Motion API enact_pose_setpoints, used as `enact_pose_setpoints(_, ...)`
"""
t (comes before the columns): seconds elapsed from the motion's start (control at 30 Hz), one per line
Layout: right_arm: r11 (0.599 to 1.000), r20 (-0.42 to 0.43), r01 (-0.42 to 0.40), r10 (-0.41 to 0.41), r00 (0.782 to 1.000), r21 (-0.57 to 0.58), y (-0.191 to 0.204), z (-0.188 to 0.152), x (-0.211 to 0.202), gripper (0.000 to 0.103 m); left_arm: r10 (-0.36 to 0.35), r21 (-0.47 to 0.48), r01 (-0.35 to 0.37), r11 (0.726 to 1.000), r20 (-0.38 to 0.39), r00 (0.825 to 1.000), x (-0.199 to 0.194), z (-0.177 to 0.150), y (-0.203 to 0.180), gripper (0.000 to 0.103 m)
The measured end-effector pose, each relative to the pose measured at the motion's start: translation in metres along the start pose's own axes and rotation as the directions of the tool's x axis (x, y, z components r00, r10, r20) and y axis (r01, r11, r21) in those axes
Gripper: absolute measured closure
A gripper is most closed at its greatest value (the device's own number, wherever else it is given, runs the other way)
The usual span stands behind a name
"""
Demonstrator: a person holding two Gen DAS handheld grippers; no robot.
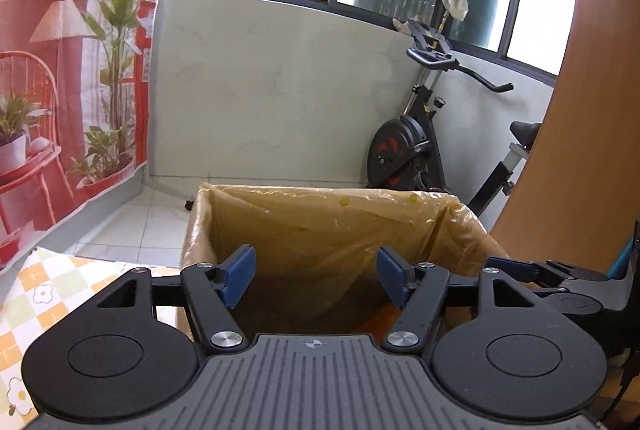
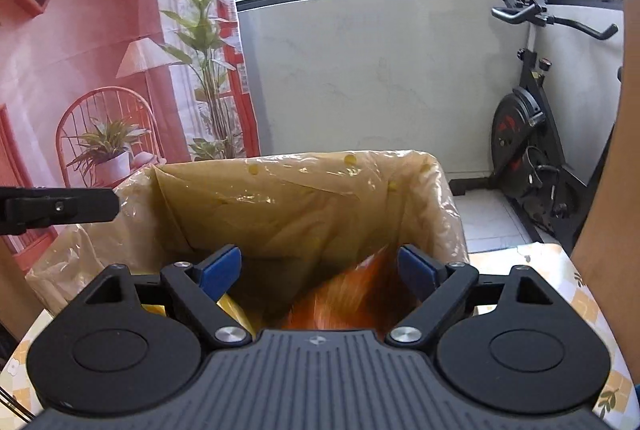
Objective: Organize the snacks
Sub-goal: 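Lift both bags and drop them into the cardboard box, opening both tools, then grasp the green chip bag with the right tool while the left grasps an orange bag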
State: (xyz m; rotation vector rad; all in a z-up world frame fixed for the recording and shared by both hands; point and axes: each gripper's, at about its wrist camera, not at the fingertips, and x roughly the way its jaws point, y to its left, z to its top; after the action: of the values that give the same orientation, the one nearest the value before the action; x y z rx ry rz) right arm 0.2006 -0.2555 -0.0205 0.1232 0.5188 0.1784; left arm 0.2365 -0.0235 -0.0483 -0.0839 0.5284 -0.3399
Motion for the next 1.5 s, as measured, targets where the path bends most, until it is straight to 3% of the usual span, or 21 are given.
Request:
enact_pose_setpoints(0.23, 1.0, 0.03, -0.012, 0.012, 0.999, 0.006, 0.001, -0.003, -0.029, 0.015, 0.027, -0.036, -0.027, 0.999, 0.009, 1.0, -0.032, 0.005, 0.006, 0.034)
enact_pose_setpoints(0.37, 0.999, 0.065, -0.03, 0.029, 0.997, 0.028, 0.0, -0.003, -0.052, 0.015, -0.001, -0.073, 0.003, 0.997, 0.039, 0.999, -0.054, -0.001, 0.012, 0.034)
enact_pose_setpoints(0.77, 0.999, 0.101, -0.047, 0.044, 0.994, 0.018, 0.009, -0.04, -0.109, 0.015, -0.014, -0.029, 0.015, 0.999, 0.051, 0.999, -0.089, -0.038, 0.013, 0.034)
enact_pose_setpoints(1.1, 0.995, 0.007, -0.089, 0.09, 0.996, -0.054, 0.039, -0.084, -0.103, 0.015, -0.006, -0.004, 0.006, 1.0, -0.016, 1.0, -0.098, -0.074, 0.035, 0.034)
enact_pose_setpoints(1.5, 0.954, -0.136, -0.17, 0.139, 0.981, -0.247, 0.09, -0.13, -0.062, 0.015, -0.027, -0.114, 0.014, 0.993, -0.117, 0.993, -0.082, -0.111, 0.073, 0.033)
